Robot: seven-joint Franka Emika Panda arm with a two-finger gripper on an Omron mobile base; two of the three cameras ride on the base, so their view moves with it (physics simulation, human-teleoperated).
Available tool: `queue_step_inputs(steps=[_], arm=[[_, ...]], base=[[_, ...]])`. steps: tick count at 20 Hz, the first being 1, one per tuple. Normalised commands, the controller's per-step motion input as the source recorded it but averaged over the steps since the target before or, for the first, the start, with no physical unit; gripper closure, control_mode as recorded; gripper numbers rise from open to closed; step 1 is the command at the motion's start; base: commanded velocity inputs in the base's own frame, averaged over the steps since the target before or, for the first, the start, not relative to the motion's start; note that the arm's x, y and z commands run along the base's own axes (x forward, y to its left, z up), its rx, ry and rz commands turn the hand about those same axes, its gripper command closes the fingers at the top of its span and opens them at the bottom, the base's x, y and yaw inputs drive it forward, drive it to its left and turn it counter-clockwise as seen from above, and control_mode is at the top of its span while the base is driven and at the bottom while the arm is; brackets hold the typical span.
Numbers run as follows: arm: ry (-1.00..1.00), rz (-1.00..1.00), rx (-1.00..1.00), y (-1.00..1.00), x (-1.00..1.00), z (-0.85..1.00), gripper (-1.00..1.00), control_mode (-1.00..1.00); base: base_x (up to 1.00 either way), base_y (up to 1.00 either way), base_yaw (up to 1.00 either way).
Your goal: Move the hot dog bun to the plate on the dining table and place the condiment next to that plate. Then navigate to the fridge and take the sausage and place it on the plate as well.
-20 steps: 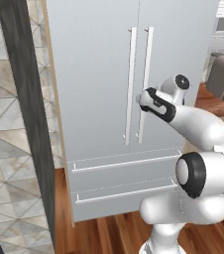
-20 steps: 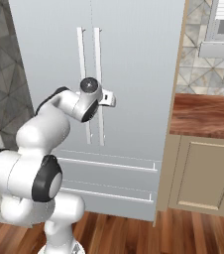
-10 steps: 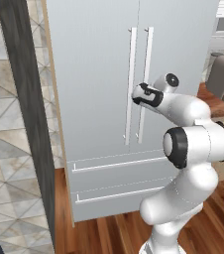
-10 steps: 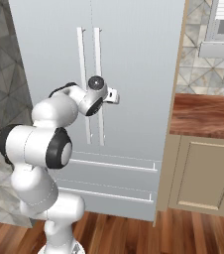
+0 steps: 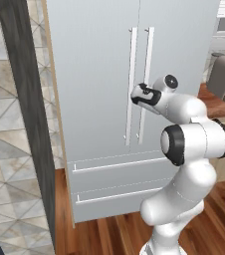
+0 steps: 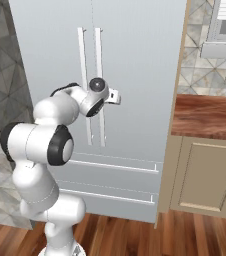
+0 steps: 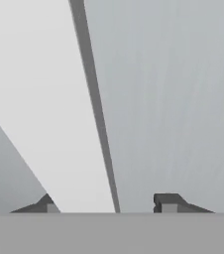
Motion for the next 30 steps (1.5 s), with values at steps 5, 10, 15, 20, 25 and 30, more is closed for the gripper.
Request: queue_step_inputs(steps=[5,10,15,20,25,30], arm=[[0.0,-0.04,0.0,-0.05,0.01,-0.11,1.0,-1.0],[0.0,-0.1,0.0,-0.34,-0.42,0.0,1.0,-1.0],[0.0,-0.05,0.0,-0.8,-0.85,0.0,1.0,-1.0],[0.0,-0.05,0.0,-1.0,-1.0,0.0,1.0,-1.0],[0.0,-0.05,0.0,-1.0,-1.0,0.0,1.0,-1.0],[0.0,-0.07,0.0,-1.0,-1.0,-0.01,1.0,-1.0]], base=[[0.0,0.0,0.0],[0.0,0.0,0.0],[0.0,0.0,0.0],[0.0,0.0,0.0],[0.0,0.0,0.0],[0.0,0.0,0.0]])
